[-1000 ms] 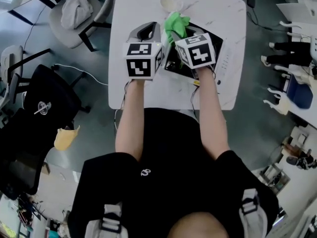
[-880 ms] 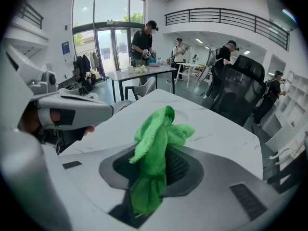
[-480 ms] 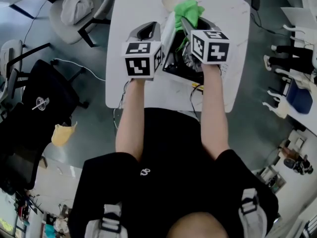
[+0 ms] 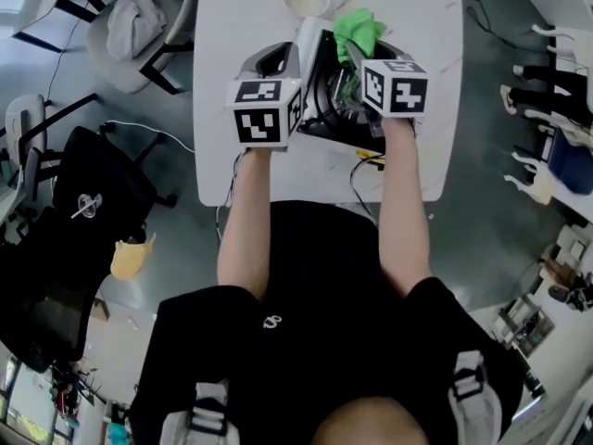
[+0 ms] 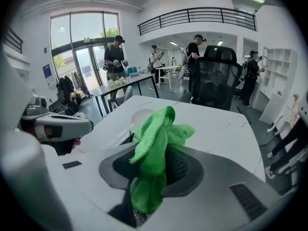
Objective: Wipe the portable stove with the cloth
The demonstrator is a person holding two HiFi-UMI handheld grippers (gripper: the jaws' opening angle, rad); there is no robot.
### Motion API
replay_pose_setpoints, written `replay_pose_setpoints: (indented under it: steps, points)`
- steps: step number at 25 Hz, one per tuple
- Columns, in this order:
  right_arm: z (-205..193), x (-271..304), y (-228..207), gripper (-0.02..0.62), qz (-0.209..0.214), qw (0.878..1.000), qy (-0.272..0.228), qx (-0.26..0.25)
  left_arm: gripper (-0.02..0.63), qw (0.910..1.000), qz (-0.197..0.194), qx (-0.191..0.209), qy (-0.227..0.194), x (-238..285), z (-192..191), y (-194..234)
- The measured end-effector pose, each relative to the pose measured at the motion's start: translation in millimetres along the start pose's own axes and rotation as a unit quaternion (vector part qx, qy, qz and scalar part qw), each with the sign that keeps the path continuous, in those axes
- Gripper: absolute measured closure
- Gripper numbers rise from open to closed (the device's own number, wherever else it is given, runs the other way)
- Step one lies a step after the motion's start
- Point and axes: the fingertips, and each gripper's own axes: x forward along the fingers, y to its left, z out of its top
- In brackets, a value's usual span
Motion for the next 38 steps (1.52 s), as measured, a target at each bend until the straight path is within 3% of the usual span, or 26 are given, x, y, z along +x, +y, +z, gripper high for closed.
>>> replay_pose_setpoints:
  steps: [7,13,17,24,29,35,38]
  points:
    - [-11,-5,-17,0.485,-0.041,0.998,0.035,-0.039,0.612,0.9999,-0.006,0.010,0.006,4,0,-11]
    - [-14,-16,-47,0.486,-0.078,0.996,0.030,-0.036,0.612,0.9997,-0.016,0.016,0.008,8,-2,-19]
    - [-31,-29,-75,0.486,-0.106,0.994,0.040,-0.005,0.612,0.9995,-0.024,0.019,0.011,8,-1,-25]
    - [-32,-53,-104,0.485,-0.150,0.988,-0.001,0.025,0.612,0.9989,-0.035,0.031,0.007,4,3,-37]
    - [-26,-88,-128,0.486,-0.218,0.974,-0.051,0.039,0.612,0.9979,-0.048,0.043,0.005,3,5,-51]
    - [-56,-83,-119,0.486,-0.189,0.980,-0.012,0.054,0.612,0.9968,-0.059,0.054,0.005,0,3,-64]
    - [-58,-82,-108,0.488,-0.185,0.982,-0.012,0.032,0.612,0.9967,-0.059,0.056,0.003,-5,3,-63]
